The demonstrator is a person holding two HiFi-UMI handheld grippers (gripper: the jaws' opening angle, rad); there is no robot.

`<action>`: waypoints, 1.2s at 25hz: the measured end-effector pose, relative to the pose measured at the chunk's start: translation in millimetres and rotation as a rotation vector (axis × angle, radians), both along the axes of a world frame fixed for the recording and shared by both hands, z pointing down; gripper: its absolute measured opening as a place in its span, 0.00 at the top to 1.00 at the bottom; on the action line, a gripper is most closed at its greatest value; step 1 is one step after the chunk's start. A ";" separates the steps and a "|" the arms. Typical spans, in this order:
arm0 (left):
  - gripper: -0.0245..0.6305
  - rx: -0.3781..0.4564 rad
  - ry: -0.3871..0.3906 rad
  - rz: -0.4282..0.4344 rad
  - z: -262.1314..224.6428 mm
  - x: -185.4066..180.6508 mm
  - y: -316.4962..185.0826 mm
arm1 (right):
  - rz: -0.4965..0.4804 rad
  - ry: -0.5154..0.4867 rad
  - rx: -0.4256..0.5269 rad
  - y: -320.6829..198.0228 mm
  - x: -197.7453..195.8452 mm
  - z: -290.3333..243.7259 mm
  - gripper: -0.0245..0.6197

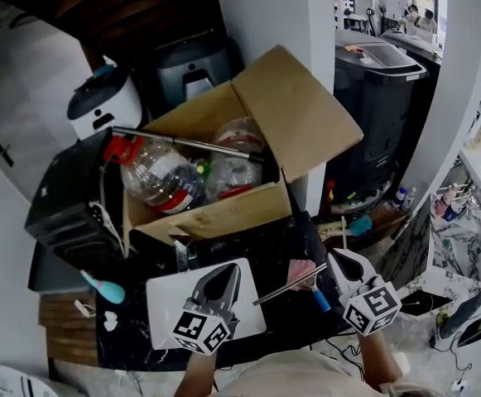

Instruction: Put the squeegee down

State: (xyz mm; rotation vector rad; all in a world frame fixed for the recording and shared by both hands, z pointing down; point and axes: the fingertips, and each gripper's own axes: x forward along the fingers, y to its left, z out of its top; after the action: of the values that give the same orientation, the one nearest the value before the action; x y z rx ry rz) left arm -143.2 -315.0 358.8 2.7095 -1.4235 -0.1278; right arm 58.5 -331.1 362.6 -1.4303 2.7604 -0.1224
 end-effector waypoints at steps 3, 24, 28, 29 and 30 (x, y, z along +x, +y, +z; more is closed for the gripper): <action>0.94 -0.002 -0.005 0.000 -5.7 1.4 -0.2 | -0.001 0.000 -0.014 3.2 1.6 5.3 0.96; 0.94 -0.111 -0.026 0.009 43.3 4.3 -0.6 | -0.049 0.108 -0.020 11.2 -15.3 28.6 0.96; 0.94 -0.138 -0.027 0.012 54.4 2.6 2.5 | -0.052 0.088 -0.070 14.2 -15.0 41.2 0.96; 0.94 -0.142 -0.029 0.012 56.1 1.9 3.3 | -0.052 0.088 -0.072 14.9 -15.7 42.1 0.96; 0.94 -0.143 -0.031 0.013 57.0 1.1 3.8 | -0.052 0.094 -0.070 15.2 -16.5 42.5 0.96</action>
State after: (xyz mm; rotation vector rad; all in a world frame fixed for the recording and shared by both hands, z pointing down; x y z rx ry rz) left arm -142.0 -311.2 415.8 2.6157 -1.3666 0.0159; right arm 42.0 -315.9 405.0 -1.4154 2.8984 -0.1589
